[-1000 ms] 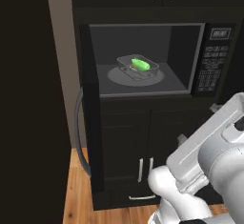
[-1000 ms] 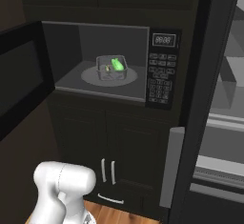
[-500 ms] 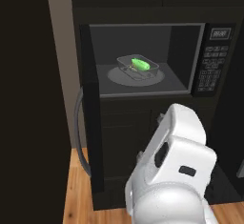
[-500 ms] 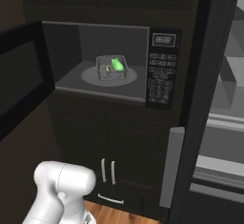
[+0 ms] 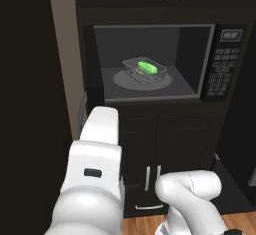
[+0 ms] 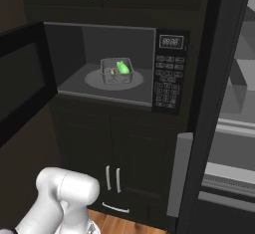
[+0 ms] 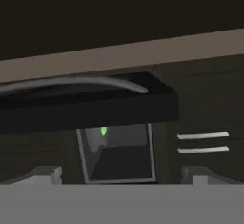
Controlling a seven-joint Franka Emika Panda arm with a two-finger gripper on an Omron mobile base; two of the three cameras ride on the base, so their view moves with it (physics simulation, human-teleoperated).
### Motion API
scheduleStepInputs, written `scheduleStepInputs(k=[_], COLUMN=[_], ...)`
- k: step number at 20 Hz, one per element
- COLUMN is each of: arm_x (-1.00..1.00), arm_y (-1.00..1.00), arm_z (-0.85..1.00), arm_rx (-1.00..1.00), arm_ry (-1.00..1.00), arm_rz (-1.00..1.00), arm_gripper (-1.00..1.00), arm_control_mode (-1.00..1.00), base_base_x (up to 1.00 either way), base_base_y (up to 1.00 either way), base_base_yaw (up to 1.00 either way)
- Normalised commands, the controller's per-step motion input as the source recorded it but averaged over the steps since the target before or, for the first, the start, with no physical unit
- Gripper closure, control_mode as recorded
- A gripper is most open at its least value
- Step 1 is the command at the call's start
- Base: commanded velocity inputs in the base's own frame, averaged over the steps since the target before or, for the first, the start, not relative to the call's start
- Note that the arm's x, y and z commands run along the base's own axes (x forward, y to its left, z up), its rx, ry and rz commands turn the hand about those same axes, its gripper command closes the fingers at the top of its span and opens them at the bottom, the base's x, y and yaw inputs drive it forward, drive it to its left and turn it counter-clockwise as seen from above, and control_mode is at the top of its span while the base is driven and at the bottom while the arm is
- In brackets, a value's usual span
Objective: Place the tupperware containing the fish and corn meal in the microwave. Close the microwave door and press the start button to reheat the meal.
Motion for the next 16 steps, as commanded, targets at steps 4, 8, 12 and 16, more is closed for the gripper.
scheduleStepInputs(k=[4,8,12,16], arm_x=[0.46,0.56,0.62,0.64], arm_y=[0.53,0.43,0.38,0.37], arm_z=[-0.25,-0.29,-0.35,-0.43], arm_rx=[-0.20,-0.20,-0.19,-0.18], arm_ry=[0.06,0.08,0.11,0.13], arm_rz=[-0.03,-0.05,-0.05,-0.03], arm_gripper=[-1.00,-1.00,-1.00,-1.00], arm_control_mode=[-1.00,-1.00,-1.00,-1.00], base_base_x=[0.00,0.00,0.00,0.00], base_base_y=[0.00,0.00,0.00,0.00], base_base_yaw=[0.00,0.00,0.00,0.00])
